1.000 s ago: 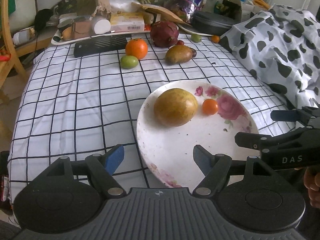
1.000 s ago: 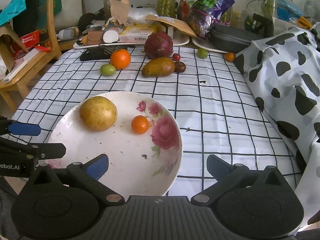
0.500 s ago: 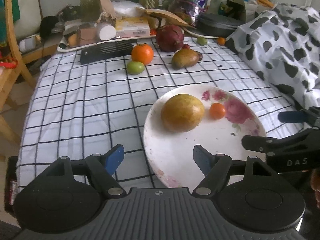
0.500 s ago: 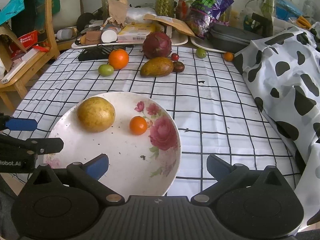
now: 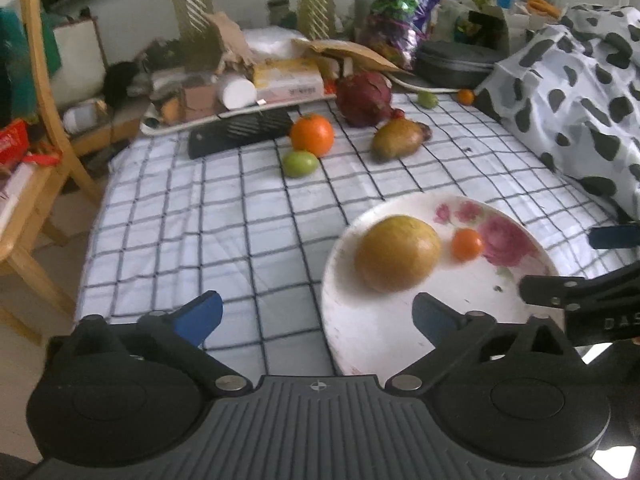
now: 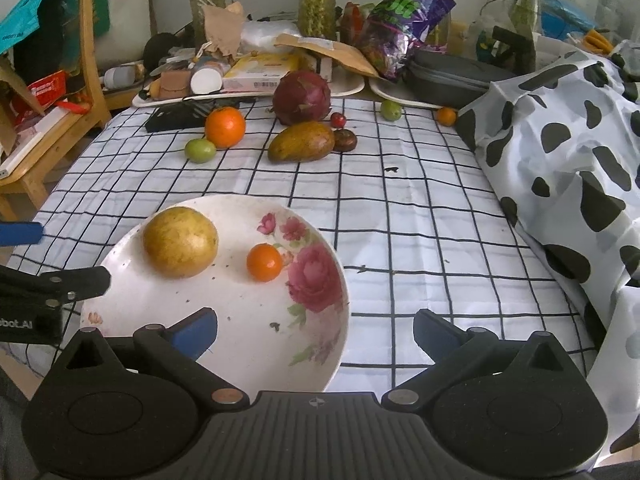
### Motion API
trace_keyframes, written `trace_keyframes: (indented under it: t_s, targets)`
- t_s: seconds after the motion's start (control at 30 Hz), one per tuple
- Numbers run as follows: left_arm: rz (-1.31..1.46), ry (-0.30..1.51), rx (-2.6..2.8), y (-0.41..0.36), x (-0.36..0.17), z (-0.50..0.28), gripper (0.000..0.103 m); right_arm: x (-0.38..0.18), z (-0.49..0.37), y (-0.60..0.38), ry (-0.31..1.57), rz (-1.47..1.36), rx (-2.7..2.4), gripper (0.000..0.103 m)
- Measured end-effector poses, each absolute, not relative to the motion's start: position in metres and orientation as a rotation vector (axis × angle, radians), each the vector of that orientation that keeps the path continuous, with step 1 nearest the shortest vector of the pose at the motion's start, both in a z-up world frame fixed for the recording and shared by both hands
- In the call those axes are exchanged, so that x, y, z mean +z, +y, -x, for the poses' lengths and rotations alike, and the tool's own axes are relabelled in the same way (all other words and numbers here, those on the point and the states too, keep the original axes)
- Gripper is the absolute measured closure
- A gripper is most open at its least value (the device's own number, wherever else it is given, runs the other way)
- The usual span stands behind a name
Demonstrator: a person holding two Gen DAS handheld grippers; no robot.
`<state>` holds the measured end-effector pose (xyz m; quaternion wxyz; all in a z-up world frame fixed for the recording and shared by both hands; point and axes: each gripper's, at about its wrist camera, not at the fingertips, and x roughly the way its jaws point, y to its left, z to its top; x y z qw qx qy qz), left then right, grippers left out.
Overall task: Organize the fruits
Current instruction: 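Withdraw both grippers from the plate toward the remaining fruits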
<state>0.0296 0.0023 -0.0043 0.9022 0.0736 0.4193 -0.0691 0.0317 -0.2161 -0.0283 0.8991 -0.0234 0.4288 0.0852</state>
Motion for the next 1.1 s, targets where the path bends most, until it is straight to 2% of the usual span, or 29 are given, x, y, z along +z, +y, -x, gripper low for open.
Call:
trace_keyframes:
  t_s: [0.53, 1.1]
  targets:
    - [-0.164, 0.796, -0.177, 0.009, 0.005, -0.058, 0.0, -0.026, -0.064, -0.225, 0.852, 0.045, 0.117, 0.0]
    - [-0.112, 0.799, -0.292, 0.016, -0.002, -0.129, 0.001, -0.03, -0.125, -0.228, 0.861, 0.016, 0.106, 0.0]
